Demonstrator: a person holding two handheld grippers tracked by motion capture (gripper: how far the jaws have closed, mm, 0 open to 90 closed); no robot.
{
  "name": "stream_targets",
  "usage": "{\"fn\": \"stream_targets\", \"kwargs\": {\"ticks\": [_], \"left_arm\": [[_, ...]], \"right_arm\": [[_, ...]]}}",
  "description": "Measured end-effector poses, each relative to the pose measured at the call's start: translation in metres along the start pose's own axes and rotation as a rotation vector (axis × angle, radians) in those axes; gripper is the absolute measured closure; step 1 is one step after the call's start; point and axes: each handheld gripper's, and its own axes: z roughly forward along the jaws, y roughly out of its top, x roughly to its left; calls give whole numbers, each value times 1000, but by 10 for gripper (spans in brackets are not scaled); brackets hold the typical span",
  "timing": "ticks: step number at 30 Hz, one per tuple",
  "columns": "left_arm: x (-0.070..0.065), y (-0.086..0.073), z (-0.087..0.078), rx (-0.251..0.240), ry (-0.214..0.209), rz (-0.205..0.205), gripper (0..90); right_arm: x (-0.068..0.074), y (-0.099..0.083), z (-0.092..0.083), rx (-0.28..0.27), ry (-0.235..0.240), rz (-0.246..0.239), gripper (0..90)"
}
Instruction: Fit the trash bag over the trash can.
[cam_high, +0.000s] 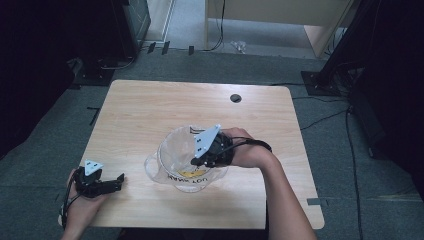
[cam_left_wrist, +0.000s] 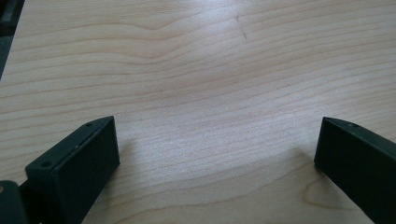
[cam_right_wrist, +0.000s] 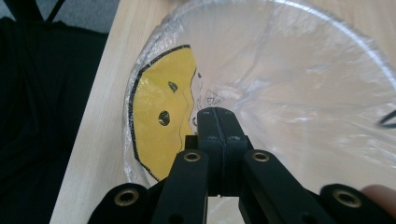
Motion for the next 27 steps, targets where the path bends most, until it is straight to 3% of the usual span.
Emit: {"fn": "stream_targets", "kwargs": {"ticks": [6, 10, 21, 27], "left_arm": [[0, 0, 0, 1, 0, 1, 0], [0, 0, 0, 1, 0, 1, 0], [0, 0, 0, 0, 2, -2, 0], [0, 0, 0, 0, 1, -2, 0]], "right_arm": [[0, -9, -11, -61, -38, 38, 900], [2, -17, -20, -96, -37, 54, 900], [13, -43, -52, -46, -57, 80, 900], [18, -65, -65, -68, -97, 131, 900]]}}
